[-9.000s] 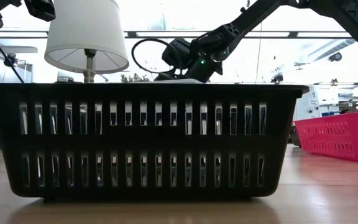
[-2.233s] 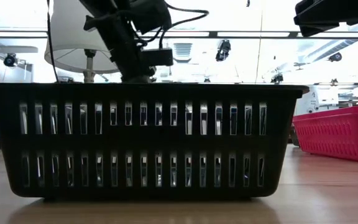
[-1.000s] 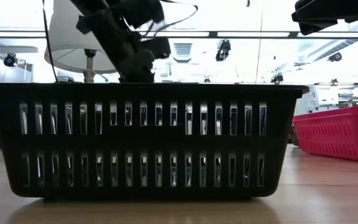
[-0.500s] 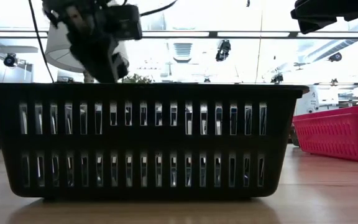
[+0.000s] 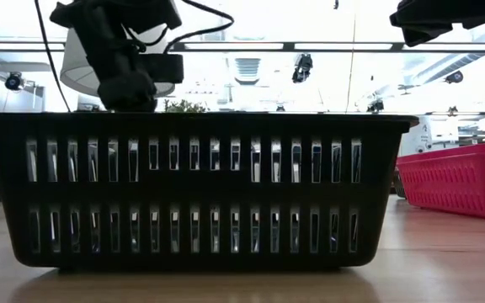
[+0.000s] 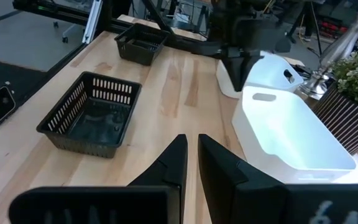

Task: Stack baskets by color
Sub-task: Adjust the middle white bin on the table, then stack the bottom right black bin on the top black bin

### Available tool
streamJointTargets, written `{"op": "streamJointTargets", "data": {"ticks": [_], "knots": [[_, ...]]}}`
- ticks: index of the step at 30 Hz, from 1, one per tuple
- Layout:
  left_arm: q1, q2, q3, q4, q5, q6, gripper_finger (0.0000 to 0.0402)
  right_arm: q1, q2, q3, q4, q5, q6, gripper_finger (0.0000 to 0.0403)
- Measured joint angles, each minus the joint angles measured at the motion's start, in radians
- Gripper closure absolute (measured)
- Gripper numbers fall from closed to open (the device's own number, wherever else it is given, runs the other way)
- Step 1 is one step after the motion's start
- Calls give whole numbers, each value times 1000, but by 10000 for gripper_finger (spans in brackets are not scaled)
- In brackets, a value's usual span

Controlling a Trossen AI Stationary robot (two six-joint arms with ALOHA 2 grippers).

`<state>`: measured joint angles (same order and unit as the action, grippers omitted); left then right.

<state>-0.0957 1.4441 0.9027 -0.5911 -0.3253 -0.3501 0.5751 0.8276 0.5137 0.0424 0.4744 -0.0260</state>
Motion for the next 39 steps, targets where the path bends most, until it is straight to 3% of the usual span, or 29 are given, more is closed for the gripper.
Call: {"op": "streamJointTargets", "data": {"ticks": [13,18,31,39], "knots": [[12,-39,-11,-13,-111,-11,402,0,0,0,0,2,0,372],[-18,-39,-11,86,-94,21,402,0,0,0,0,42,18,372],[-153,-41,-25,527,-81,396,402,-67,32,21,38,67,65,372],[-153,-102,-52,580,-83,552,402,-69,138,133,21,-15,52,372]]}}
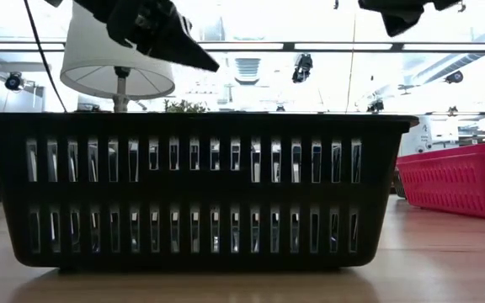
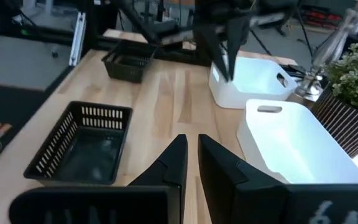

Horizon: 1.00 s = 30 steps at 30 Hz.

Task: Stack baskets by color
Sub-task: Stack the bottom right black bin on the top black bin

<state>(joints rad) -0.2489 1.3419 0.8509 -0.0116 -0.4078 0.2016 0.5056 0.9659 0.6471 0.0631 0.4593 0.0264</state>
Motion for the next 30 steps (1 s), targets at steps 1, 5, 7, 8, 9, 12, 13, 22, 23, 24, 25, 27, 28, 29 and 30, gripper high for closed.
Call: {"op": "streamJointTargets", "data": {"ticks": [1,5,7,8,9,12,13,22,23,24,25,27,28,29,30], "knots": [[0,-14,-8,14,-1,19,402,0,19,21,-16,0,0,372],[0,-78,-67,137,-5,97,402,-1,102,103,-76,-1,0,372],[0,-111,-107,204,-6,131,402,-1,144,144,-88,-24,0,372],[0,-128,-130,249,-7,144,402,-1,164,162,-92,-42,-1,372],[0,-145,-152,285,-9,149,402,-1,185,180,-95,-58,0,372],[0,-189,-207,381,-12,153,402,-2,250,248,-123,-107,17,372],[0,-205,-228,407,-12,152,402,-3,273,274,-133,-117,29,372],[0,-282,-308,467,-12,144,402,-28,498,522,-290,-144,112,356],[0,-283,-311,469,-12,138,402,-36,524,554,-327,-159,128,348],[0,-284,-315,469,-11,129,402,-43,549,585,-357,-172,146,337],[0,-285,-318,465,-11,121,402,-49,576,613,-385,-179,163,325],[-1,-286,-321,467,-11,107,402,-60,632,666,-446,-183,183,298],[-1,-285,-321,469,-10,94,402,-64,660,691,-471,-191,185,284],[-1,-284,-322,468,-10,92,402,-69,687,714,-490,-204,186,270],[-2,-284,-323,467,-10,91,402,-75,713,734,-504,-215,186,257]]}}
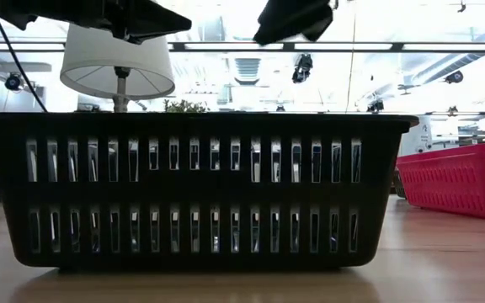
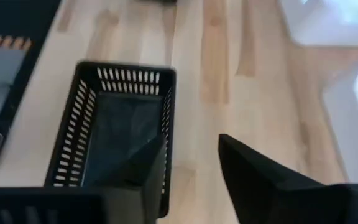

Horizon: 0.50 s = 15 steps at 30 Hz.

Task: Stack baskets by color
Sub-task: Stack the bottom right black bin on the top black bin

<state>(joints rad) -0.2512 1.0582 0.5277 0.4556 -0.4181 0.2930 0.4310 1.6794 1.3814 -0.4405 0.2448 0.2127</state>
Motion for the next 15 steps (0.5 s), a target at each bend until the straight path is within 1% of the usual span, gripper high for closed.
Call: {"op": "streamJointTargets", "data": {"ticks": [3,6,8,12,15], "knots": [[-5,1,-5,1,1,0,402,-19,75,52,-21,-18,5,223],[-6,-6,-10,0,1,-2,402,-38,146,102,-56,-19,13,205],[-6,-7,-11,1,1,-2,402,-48,187,128,-73,-33,6,201],[-6,-7,-13,0,1,-13,402,-60,254,160,-74,-114,-3,203],[-6,-7,-13,0,1,-25,402,-70,299,182,-81,-126,-5,211]]}}
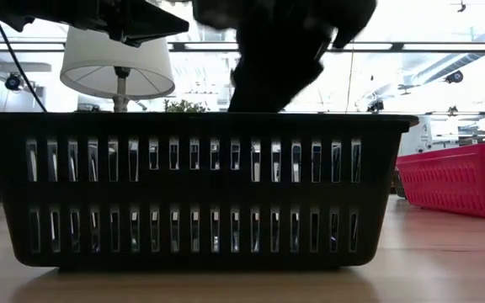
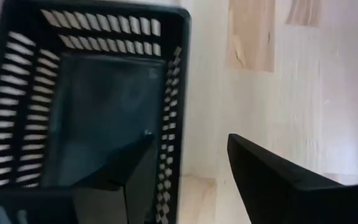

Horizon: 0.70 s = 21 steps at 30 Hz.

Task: Stack baskets by color
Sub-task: Stack the bottom right black bin on the top black bin

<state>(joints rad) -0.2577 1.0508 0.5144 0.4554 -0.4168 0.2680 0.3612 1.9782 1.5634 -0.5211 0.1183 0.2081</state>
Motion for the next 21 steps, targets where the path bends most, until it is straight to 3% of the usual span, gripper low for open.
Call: {"op": "streamJointTargets", "data": {"ticks": [6,13,21], "knots": [[0,0,0,0,0,-1,402,-23,53,35,8,-93,-10,256],[0,0,-5,0,0,-2,402,-52,69,35,24,-170,1,380],[0,0,-6,3,0,-3,402,-68,-37,35,-84,-176,28,394]]}}
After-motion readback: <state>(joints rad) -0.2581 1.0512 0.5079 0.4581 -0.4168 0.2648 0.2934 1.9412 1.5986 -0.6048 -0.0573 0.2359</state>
